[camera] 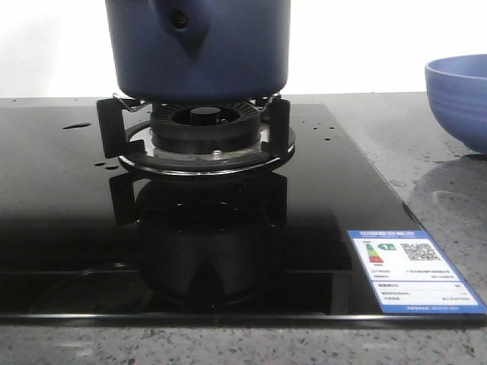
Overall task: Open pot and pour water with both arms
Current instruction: 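Lower the blue bowl back onto the counter and open right gripper, then lower the glass lid back onto the pot with left gripper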
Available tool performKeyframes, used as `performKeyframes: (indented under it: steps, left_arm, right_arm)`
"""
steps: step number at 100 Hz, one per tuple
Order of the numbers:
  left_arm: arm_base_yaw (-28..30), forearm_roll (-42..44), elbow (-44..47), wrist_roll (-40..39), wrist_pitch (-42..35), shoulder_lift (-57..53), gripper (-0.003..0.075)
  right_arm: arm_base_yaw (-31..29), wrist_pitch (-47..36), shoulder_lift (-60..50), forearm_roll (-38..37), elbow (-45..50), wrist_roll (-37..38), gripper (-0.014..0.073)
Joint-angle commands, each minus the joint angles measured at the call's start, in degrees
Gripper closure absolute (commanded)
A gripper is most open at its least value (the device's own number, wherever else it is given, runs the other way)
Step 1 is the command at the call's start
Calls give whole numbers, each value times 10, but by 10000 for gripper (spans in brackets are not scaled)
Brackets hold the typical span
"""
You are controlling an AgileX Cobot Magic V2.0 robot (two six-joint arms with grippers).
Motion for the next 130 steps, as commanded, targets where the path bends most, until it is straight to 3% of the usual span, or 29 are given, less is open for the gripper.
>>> performKeyframes:
  steps: [1,41,48,60,67,84,130]
  left_arm:
    - [1,-41,-24,-2,1,-21,383]
    - [1,-41,-24,-2,3,-21,383]
    - [1,-41,-24,-2,4,-21,383]
    - [1,-42,-24,-2,23,-21,383]
    - [1,-47,-24,-2,47,-21,383]
    - [-14,-63,-24,-2,103,-21,383]
    - [-158,-62,-24,-2,93,24,383]
  right_arm:
    - [-3,-19,-16,5,-13,-1,648]
    - [-3,-14,4,5,-13,-1,624]
    - [-3,-15,3,5,-14,-4,530]
    - [-3,-9,-2,6,-27,-4,239]
    - [-3,0,-8,10,-43,-4,151]
    - [-3,9,-42,35,-73,-4,149]
    - [-3,19,-120,58,-84,-4,149]
